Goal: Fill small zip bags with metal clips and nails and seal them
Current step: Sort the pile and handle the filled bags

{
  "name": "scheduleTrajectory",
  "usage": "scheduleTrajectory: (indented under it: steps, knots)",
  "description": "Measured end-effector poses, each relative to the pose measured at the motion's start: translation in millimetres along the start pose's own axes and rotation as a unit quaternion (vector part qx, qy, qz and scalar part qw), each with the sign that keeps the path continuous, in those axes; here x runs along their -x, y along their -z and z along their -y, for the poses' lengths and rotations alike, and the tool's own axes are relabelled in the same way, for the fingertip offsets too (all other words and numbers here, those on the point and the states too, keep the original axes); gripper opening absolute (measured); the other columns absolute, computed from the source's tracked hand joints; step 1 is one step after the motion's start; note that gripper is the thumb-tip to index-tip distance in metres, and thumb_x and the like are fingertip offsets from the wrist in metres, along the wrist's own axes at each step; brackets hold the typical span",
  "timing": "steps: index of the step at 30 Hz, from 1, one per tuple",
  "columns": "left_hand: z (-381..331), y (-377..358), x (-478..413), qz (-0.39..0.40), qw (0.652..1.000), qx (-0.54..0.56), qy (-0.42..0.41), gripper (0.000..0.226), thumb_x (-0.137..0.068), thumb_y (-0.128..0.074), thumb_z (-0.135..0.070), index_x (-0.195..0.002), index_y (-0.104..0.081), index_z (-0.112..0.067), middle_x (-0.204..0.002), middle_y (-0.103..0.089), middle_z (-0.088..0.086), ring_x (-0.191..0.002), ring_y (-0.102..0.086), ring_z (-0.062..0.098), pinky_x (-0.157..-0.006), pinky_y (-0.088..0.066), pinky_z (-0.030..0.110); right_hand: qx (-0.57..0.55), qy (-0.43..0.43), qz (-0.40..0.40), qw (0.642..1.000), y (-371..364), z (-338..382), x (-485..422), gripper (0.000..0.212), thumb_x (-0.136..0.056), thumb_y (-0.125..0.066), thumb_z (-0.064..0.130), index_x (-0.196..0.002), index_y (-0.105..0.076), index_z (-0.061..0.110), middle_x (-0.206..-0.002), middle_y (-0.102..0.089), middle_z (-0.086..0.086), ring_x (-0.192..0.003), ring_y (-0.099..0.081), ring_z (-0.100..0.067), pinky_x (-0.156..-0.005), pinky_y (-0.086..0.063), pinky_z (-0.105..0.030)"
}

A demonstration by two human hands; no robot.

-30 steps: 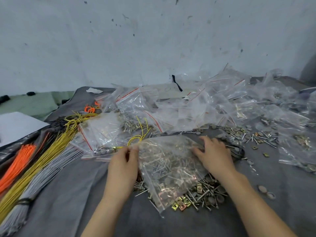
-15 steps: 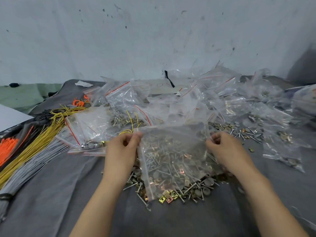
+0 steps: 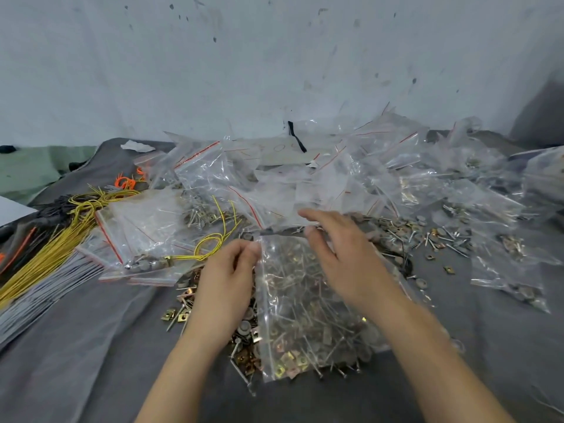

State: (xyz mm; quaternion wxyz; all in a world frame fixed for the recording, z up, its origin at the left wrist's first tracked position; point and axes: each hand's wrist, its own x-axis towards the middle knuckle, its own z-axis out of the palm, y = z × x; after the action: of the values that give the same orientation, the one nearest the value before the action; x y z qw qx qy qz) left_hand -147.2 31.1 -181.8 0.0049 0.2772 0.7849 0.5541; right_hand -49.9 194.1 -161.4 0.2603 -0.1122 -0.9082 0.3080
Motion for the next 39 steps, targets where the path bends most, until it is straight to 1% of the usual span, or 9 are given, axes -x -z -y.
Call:
scheduleTrajectory:
  steps: [3,6,8,13,20,23,28,33,39]
  knots:
    - [0.2,1.4,-2.7,0.012,1.000,0.004,-0.017,0.027,-0.100,-0.051,-0.033,-0.080,-0.063,-0.019,-0.076,-0.064,0.002,-0.067,-0.056,0.011,-0.065,-0.044,0.022,0.004,0.017,0.053,0.998,-17.7,4.6,-9.0,0.037,-0.108,-0.037,0.039,-0.136,-0.057,0.027,-0.128,-0.061,0.005,-0.121,-0.050,-0.018,-0.108,-0.034,-0.039]
    - [0.2,1.9,-2.9,0.015,0.999,0.035,-0.002,0.025,-0.099,-0.053,-0.032,-0.084,-0.067,-0.017,-0.080,-0.068,0.006,-0.081,-0.062,0.025,-0.076,-0.049,0.038,-0.003,0.034,0.071,0.997,-31.5,7.5,-14.8,0.029,-0.107,-0.041,0.031,-0.116,-0.065,0.016,-0.100,-0.062,0.009,-0.098,-0.056,-0.019,-0.097,-0.041,-0.045]
    - [0.4,2.1,-2.9,0.007,0.999,0.050,0.012,0.024,-0.098,-0.056,-0.033,-0.085,-0.069,-0.018,-0.081,-0.070,0.005,-0.078,-0.063,0.023,-0.073,-0.050,0.032,-0.009,0.035,0.059,0.998,-35.7,7.2,-15.4,0.026,-0.107,-0.042,0.030,-0.107,-0.063,0.015,-0.091,-0.055,0.013,-0.090,-0.054,-0.016,-0.092,-0.043,-0.045]
    - [0.7,3.9,-5.0,-0.019,0.997,0.067,0.040,0.025,-0.096,-0.060,-0.034,-0.079,-0.068,-0.018,-0.060,-0.061,-0.015,-0.056,-0.050,0.001,-0.054,-0.039,0.012,0.070,0.036,0.041,0.996,-41.1,8.3,-10.2,0.031,-0.108,-0.033,0.038,-0.106,-0.058,0.019,-0.100,-0.058,0.005,-0.095,-0.052,-0.022,-0.094,-0.040,-0.042]
    - [-4.3,8.9,-1.6,-0.010,0.997,0.059,0.050,0.029,-0.094,-0.061,-0.036,-0.079,-0.069,-0.012,-0.068,-0.061,0.013,-0.061,-0.048,0.011,-0.054,-0.040,0.023,0.103,0.036,0.030,0.994,-40.0,11.7,-4.9,0.035,-0.106,-0.031,0.042,-0.107,-0.058,0.021,-0.105,-0.058,0.007,-0.099,-0.052,-0.020,-0.096,-0.037,-0.039]
    - [-5.0,9.9,-0.7,-0.012,0.998,0.030,0.046,0.031,-0.095,-0.061,-0.036,-0.079,-0.069,-0.011,-0.063,-0.054,0.011,-0.052,-0.039,0.008,-0.047,-0.033,0.018,0.117,0.036,0.037,0.992,-40.6,12.7,-4.8,0.037,-0.105,-0.029,0.043,-0.108,-0.058,0.021,-0.108,-0.058,0.007,-0.101,-0.051,-0.020,-0.097,-0.036,-0.038]
    - [-3.2,10.3,-0.6,0.000,0.999,0.000,0.033,0.047,-0.096,-0.057,-0.036,-0.077,-0.058,0.007,-0.058,-0.038,0.003,-0.049,-0.025,0.011,-0.045,-0.023,0.023,0.121,0.041,0.039,0.991,-41.0,14.2,-3.6,0.034,-0.107,-0.031,0.040,-0.109,-0.059,0.021,-0.108,-0.060,0.005,-0.102,-0.052,-0.020,-0.100,-0.036,-0.039]
    - [-2.0,9.1,-0.4,-0.014,0.999,0.017,0.044,0.034,-0.094,-0.061,-0.038,-0.072,-0.067,-0.012,-0.051,-0.043,-0.012,-0.046,-0.033,0.005,-0.043,-0.029,0.015,0.113,0.033,0.025,0.993,-40.1,13.8,-4.6,0.034,-0.106,-0.031,0.040,-0.108,-0.059,0.021,-0.107,-0.059,0.006,-0.101,-0.052,-0.020,-0.099,-0.036,-0.039]
    - [-1.8,8.1,1.4,-0.004,0.998,0.033,0.046,0.027,-0.093,-0.064,-0.036,-0.074,-0.069,-0.018,-0.047,-0.046,-0.017,-0.045,-0.036,-0.001,-0.045,-0.031,0.010,0.087,0.023,0.005,0.996,-37.4,14.4,-5.9,0.039,-0.102,-0.027,0.045,-0.106,-0.058,0.021,-0.104,-0.058,0.008,-0.098,-0.051,-0.020,-0.096,-0.037,-0.038]
